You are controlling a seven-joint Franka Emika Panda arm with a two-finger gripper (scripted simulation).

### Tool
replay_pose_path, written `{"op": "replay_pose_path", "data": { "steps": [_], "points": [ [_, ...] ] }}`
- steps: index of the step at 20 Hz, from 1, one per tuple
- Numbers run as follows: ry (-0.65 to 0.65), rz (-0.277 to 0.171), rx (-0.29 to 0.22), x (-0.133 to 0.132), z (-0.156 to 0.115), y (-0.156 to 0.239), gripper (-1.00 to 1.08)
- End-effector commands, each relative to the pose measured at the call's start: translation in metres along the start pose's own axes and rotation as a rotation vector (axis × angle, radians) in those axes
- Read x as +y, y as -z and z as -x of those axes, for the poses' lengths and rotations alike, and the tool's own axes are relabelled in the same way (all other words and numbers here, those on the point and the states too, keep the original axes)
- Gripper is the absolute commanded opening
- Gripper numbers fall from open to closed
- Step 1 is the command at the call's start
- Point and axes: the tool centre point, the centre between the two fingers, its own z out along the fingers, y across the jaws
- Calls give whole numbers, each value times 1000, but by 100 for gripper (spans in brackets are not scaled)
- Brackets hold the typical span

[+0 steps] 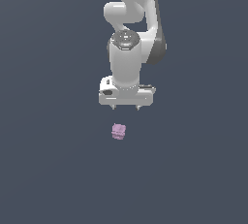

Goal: Pick up the object and move it to a goal position.

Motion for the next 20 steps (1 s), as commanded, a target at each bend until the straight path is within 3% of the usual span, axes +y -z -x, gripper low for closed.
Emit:
{"op": "replay_pose_path", "data": {
  "steps": [1,11,20],
  "points": [
    [0,0,0,0,0,0,100],
    [70,-15,16,-25,-3,11,100],
    [33,-13,12,-17,-9,-1,100]
  ]
}}
